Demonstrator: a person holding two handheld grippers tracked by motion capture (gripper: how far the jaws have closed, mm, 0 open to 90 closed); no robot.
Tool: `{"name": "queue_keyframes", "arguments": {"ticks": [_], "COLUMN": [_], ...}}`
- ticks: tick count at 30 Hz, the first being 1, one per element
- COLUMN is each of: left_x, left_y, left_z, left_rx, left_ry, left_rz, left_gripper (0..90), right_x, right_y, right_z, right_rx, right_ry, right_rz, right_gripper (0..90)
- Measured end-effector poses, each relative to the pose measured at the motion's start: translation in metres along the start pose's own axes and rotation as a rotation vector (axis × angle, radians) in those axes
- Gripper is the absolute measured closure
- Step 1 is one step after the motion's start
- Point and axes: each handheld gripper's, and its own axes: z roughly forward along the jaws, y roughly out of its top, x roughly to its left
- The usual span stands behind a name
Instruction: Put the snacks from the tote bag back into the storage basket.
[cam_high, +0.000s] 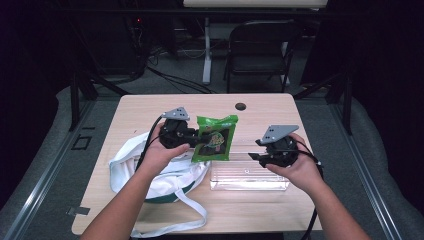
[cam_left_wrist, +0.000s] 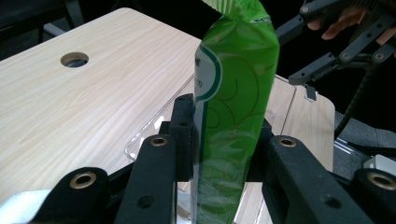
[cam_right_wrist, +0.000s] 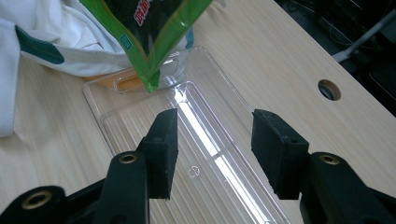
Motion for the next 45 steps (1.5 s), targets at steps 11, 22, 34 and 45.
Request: {"name": "queue_keyframes", "arguments": {"ticks": [11, 22, 34, 45], "left_x": [-0.004, -0.008, -0.013, -0.017], "left_y": [0.000, 0.001, 0.003, 0.003], "left_z": [0.007, 0.015, 0.024, 0.031], "left_rx": [0.020, 0.034, 0.050, 0.066], "left_ry": [-0.020, -0.029, -0.038, -0.040], "left_rz": [0.013, 0.027, 0.041, 0.063], "left_gripper": [72.2, 72.2, 72.2, 72.2], "right_x": [-0.005, -0.011, -0.013, -0.012], "right_y": [0.028, 0.048, 0.066, 0.078], "right_z": [-0.005, -0.013, -0.017, -0.015], "right_rx": [0.060, 0.090, 0.109, 0.140], "right_ry": [0.036, 0.035, 0.026, 0.042], "right_rz": [-0.107, -0.162, -0.222, -0.286], "right_gripper": [49.9, 46.2, 43.1, 41.4]}}
